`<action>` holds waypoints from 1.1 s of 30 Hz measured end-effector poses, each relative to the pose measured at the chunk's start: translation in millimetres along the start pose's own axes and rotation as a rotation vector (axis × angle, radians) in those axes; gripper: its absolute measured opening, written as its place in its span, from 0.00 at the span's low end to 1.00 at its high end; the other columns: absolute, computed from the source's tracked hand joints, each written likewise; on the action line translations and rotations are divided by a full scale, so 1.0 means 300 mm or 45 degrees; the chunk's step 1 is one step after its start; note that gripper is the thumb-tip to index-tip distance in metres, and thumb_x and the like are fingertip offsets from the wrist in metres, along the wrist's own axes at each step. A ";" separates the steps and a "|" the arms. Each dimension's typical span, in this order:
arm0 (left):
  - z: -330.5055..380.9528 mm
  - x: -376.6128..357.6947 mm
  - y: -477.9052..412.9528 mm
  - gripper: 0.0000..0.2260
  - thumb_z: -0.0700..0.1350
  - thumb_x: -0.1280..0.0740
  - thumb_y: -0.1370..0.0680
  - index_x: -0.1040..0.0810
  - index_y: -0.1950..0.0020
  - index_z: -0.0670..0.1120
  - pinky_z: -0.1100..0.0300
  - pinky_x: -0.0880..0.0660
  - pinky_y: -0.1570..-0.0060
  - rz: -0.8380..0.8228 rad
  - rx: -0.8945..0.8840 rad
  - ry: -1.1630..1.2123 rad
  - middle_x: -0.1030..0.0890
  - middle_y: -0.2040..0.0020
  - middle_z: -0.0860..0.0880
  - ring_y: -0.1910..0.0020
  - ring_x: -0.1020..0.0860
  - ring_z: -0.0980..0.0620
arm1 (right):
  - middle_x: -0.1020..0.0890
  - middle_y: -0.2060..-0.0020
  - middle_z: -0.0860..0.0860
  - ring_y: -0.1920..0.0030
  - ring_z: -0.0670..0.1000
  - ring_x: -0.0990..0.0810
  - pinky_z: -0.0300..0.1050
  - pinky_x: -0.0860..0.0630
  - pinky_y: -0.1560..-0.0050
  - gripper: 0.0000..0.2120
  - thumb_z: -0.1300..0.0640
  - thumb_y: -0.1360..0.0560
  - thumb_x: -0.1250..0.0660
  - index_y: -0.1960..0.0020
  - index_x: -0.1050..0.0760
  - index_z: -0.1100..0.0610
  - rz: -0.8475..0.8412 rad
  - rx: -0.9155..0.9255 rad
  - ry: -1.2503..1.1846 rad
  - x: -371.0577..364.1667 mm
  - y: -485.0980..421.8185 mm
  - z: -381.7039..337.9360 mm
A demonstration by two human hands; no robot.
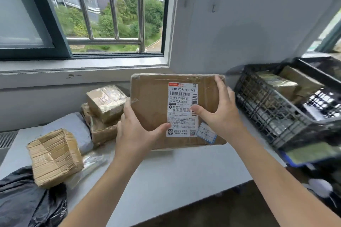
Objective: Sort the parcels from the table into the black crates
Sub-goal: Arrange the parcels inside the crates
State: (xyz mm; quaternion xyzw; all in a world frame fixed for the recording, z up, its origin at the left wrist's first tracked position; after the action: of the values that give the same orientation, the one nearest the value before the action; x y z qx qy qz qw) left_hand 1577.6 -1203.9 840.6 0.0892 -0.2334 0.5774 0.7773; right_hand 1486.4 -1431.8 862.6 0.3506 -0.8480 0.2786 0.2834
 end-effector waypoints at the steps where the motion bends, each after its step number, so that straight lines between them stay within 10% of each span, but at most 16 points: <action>1: 0.041 -0.047 -0.004 0.53 0.58 0.20 0.37 0.48 0.21 0.53 0.45 0.33 0.30 -0.033 -0.047 0.001 0.31 0.28 0.50 0.29 0.34 0.47 | 0.44 0.24 0.50 0.26 0.54 0.37 0.56 0.35 0.30 0.49 0.35 0.33 0.26 0.22 0.54 0.36 0.038 -0.012 -0.013 0.056 -0.007 0.039; 6: 0.272 -0.317 -0.004 0.50 0.54 0.18 0.38 0.45 0.23 0.60 0.71 0.31 0.46 -0.140 -0.213 0.109 0.27 0.41 0.61 0.41 0.30 0.61 | 0.42 0.27 0.53 0.30 0.51 0.37 0.48 0.39 0.33 0.58 0.33 0.40 0.23 0.21 0.56 0.39 0.190 -0.113 -0.079 0.391 -0.075 0.270; 11: 0.564 -0.671 -0.011 0.45 0.45 0.17 0.38 0.35 0.27 0.63 0.75 0.26 0.57 -0.306 -0.325 0.368 0.21 0.46 0.67 0.49 0.23 0.72 | 0.45 0.25 0.54 0.25 0.55 0.42 0.55 0.37 0.30 0.65 0.24 0.51 0.28 0.22 0.55 0.39 0.185 -0.211 -0.073 0.784 -0.149 0.570; 17: 0.884 -1.009 -0.044 0.47 0.48 0.16 0.44 0.33 0.28 0.57 0.55 0.22 0.43 -0.385 -0.305 0.676 0.25 0.32 0.51 0.37 0.22 0.54 | 0.35 0.35 0.50 0.41 0.49 0.31 0.39 0.25 0.55 0.48 0.35 0.45 0.19 0.33 0.39 0.41 0.383 -0.276 -0.264 1.200 -0.236 0.881; 23: 1.092 -1.336 -0.091 0.27 0.40 0.22 0.32 0.24 0.35 0.47 0.64 0.21 0.56 -0.257 -0.193 1.007 0.17 0.43 0.46 0.50 0.16 0.51 | 0.30 0.44 0.47 0.46 0.45 0.26 0.42 0.27 0.49 0.38 0.40 0.40 0.18 0.40 0.38 0.42 0.552 -0.176 -0.405 1.427 -0.342 1.077; 33: 1.352 -1.931 -0.321 0.39 0.36 0.24 0.29 0.38 0.25 0.56 0.55 0.19 0.61 -0.355 -0.085 1.369 0.25 0.38 0.52 0.55 0.15 0.53 | 0.26 0.42 0.54 0.42 0.56 0.23 0.57 0.21 0.45 0.31 0.40 0.33 0.23 0.40 0.38 0.47 0.396 -0.278 -0.249 1.682 -0.667 1.487</action>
State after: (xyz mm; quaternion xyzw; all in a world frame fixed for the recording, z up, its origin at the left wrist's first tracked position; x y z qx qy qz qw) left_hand 1432.8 -1896.0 938.2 -0.2126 0.1919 0.4255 0.8584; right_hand 1210.4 -2071.4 953.3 0.2081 -0.9405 0.1903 0.1897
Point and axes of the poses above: each hand's wrist, its own y-axis away from the middle knuckle, its own x-axis out of the back of the hand, z = x × y, the point moved 5 cm from there along -y, towards the middle knuckle
